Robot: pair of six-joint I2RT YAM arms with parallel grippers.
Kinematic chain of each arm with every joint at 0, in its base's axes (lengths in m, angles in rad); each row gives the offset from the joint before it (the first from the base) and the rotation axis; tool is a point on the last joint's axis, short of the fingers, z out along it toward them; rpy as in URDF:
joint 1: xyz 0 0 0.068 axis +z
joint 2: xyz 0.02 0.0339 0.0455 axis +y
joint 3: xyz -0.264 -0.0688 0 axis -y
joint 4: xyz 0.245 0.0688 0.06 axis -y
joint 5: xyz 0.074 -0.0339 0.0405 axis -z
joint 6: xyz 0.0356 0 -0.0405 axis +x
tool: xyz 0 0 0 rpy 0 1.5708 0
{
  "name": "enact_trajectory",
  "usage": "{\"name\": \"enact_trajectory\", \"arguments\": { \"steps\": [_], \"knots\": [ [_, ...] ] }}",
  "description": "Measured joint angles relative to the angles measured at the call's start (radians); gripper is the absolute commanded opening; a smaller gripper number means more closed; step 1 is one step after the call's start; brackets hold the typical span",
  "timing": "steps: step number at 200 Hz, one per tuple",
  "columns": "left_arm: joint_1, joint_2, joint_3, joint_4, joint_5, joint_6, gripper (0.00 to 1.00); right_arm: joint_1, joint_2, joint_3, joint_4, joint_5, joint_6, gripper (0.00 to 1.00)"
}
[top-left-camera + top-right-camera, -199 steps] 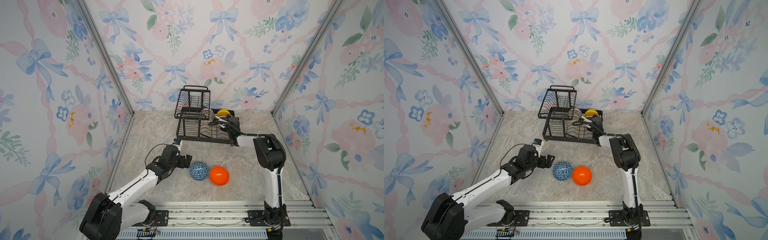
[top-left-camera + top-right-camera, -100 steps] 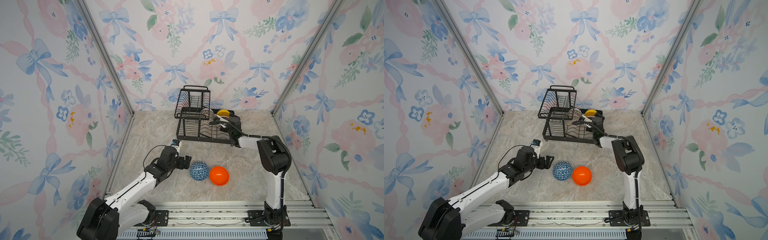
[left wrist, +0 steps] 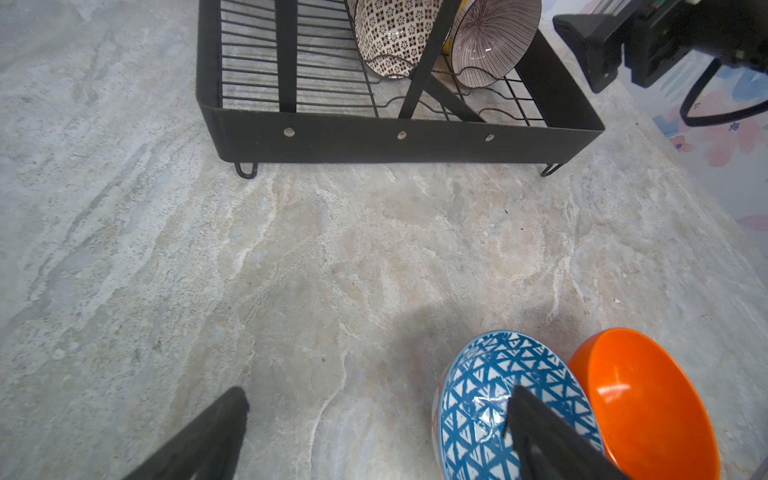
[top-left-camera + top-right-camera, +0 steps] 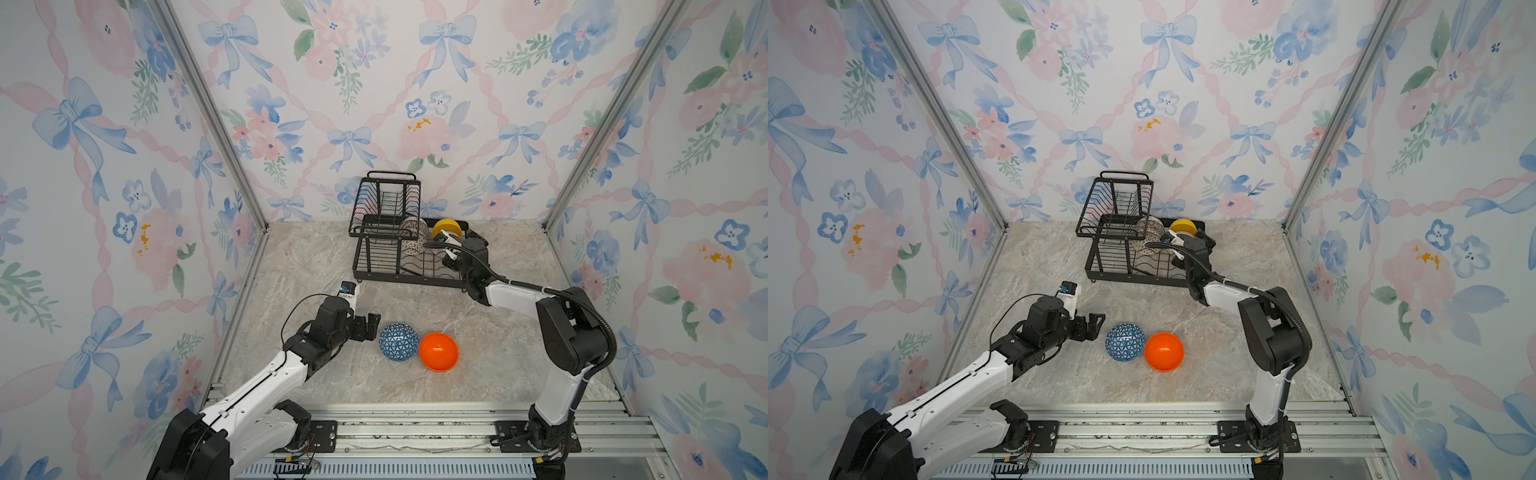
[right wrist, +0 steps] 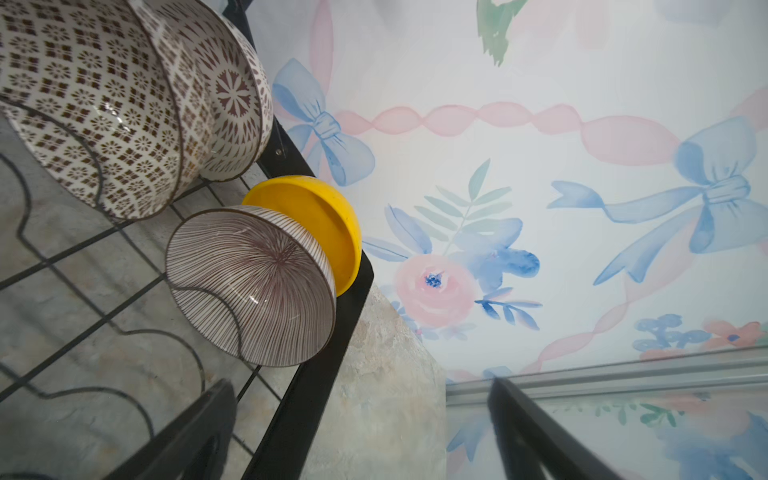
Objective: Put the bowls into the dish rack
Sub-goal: 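Open the right gripper and draw it back from the rack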
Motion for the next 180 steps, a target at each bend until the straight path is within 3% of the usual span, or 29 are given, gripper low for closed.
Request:
{"name": "enact_trajectory", "arguments": {
  "steps": [55, 105, 139, 180],
  "knots": [
    [-0.021, -0.006, 0.0, -0.022, -0.008, -0.009, 0.98, 0.085, -0.24, -0.009, -0.369, -0.009, 0.376, 0.97],
    [-0.095, -0.002, 0.0, -0.077, -0.033, -0.044, 0.98, 0.143, -0.364, -0.011, -0.627, -0.177, 0.7, 0.97],
    [-0.122, 0.041, 0.0, -0.103, -0.023, -0.088, 0.98, 0.144, -0.406, -0.039, -0.716, -0.293, 0.84, 0.97],
    [-0.177, 0.094, 0.0, -0.113, -0.003, -0.118, 0.98, 0.151, -0.445, -0.089, -0.762, -0.371, 0.924, 0.97]
  ]
}}
